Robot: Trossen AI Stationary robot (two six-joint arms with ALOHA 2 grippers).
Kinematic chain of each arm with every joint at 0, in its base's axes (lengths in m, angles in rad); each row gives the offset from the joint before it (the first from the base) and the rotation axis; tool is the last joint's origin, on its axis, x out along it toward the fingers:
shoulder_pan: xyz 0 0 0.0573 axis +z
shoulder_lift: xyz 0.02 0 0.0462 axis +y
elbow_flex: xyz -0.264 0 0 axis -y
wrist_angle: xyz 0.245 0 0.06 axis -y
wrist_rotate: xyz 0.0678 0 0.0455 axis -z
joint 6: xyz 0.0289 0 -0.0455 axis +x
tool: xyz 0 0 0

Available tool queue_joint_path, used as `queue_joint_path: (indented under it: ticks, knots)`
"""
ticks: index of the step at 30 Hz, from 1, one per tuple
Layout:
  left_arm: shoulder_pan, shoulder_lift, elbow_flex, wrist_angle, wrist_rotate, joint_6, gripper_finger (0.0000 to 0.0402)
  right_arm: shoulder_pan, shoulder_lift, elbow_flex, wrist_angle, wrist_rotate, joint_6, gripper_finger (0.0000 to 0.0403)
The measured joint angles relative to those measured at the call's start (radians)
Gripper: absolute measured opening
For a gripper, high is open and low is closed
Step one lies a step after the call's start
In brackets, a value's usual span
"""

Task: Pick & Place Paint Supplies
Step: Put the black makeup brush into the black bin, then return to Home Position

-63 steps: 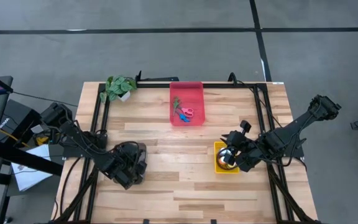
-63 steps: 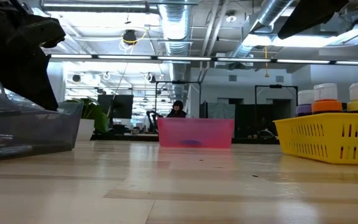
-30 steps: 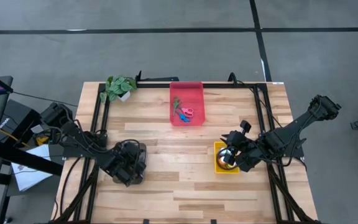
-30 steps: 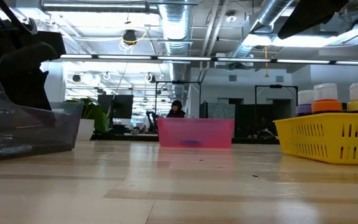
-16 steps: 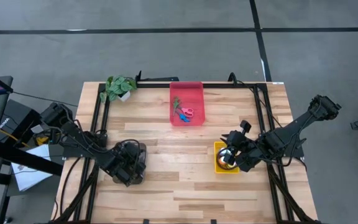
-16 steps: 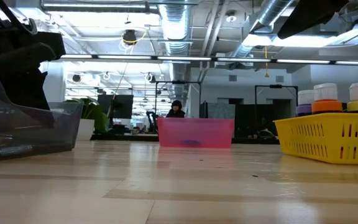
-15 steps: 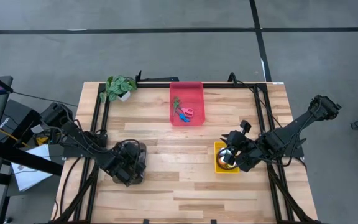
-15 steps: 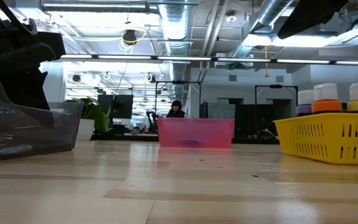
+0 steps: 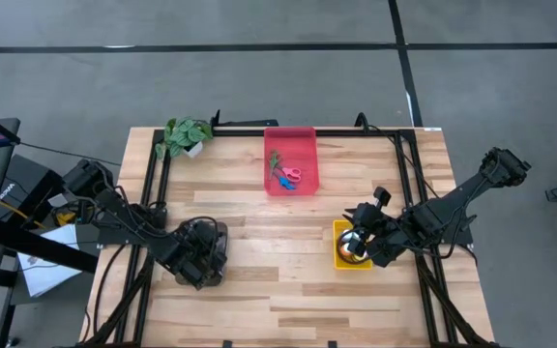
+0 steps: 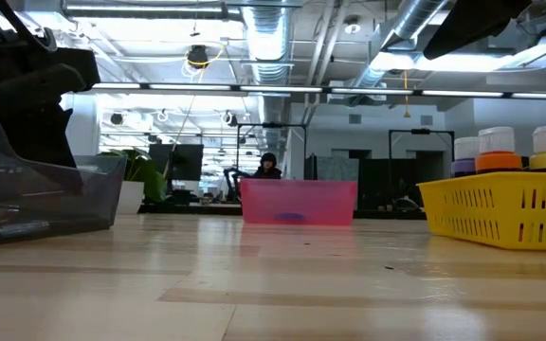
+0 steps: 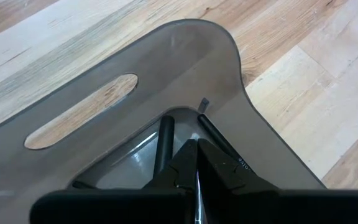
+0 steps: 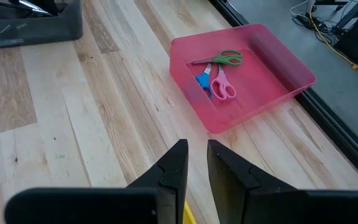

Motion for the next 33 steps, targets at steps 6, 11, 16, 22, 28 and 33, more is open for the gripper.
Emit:
queue_joint_path:
  ticks: [6, 11, 16, 22, 28, 33]
  knots:
    - [0.0, 0.0, 0.0, 0.001, 0.0, 0.0, 0.0015, 0.0, 0.0, 0.0, 0.0, 0.0, 0.0, 0.0056]
    - [0.0, 0.0, 0.0, 0.001, 0.0, 0.0, 0.0042, 0.0, 0.0, 0.0, 0.0, 0.0, 0.0, 0.0056]
    - [0.0, 0.0, 0.0, 0.002, 0.0, 0.01, 0.0082, 0.0, 0.0, 0.0, 0.0, 0.0, 0.0, 0.0056]
    - [0.0, -0.001, 0.0, 0.006, -0.001, 0.04, 0.0121, 0.0, 0.0, 0.0, 0.0, 0.0, 0.0, 0.0056]
    - [0.0, -0.074, 0.0, 0.009, -0.03, 0.13, 0.0135, 0.0, 0.0, 0.0, 0.0, 0.0, 0.0, 0.0056]
    - [0.0, -0.215, 0.0, 0.006, -0.106, 0.219, 0.0136, 0.0, 0.0, 0.0, 0.0, 0.0, 0.0, 0.0056]
